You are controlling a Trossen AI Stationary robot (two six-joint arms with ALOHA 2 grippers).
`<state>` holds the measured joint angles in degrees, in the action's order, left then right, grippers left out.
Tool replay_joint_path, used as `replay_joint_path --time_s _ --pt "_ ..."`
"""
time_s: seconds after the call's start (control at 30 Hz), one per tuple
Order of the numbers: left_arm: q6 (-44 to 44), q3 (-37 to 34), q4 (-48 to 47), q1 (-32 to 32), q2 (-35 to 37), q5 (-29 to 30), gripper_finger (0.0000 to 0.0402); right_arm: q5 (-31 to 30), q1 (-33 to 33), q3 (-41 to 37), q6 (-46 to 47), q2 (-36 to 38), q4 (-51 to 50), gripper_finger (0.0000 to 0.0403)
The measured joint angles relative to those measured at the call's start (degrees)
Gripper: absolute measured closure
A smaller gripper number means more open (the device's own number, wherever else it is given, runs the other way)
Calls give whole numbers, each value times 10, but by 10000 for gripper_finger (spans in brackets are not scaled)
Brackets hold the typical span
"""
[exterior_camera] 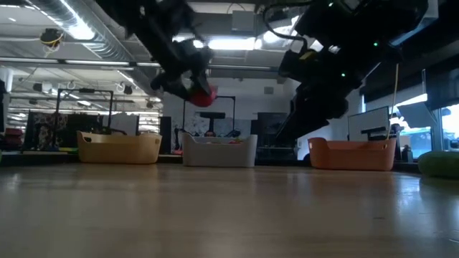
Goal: Sort produce into baskets
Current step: Put the tomatoes into the gray bin
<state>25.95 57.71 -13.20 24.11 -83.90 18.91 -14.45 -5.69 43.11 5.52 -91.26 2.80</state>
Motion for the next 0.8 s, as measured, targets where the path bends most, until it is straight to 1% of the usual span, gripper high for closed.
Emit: replay_joint_path --time_s 0.17,0.27,0.4,0.53,0.6,0.7,0.8 --pt "-17 0 6 58 -42 -35 125 16 18 0 0 0 1 151" --pt "-27 0 6 73 -70 -49 125 16 21 0 0 0 1 151" --pt "-58 0 21 77 -103 -70 125 16 21 0 1 0 1 151" --pt "-51 0 23 77 -118 -53 125 18 21 0 1 0 0 151" --pt "-53 0 19 77 -119 -48 122 32 21 0 1 0 -1 151" --pt "-59 0 19 74 -119 -45 108 51 21 0 2 0 -1 151" --pt "-52 0 19 71 -119 -45 91 51 21 0 2 0 -2 151"
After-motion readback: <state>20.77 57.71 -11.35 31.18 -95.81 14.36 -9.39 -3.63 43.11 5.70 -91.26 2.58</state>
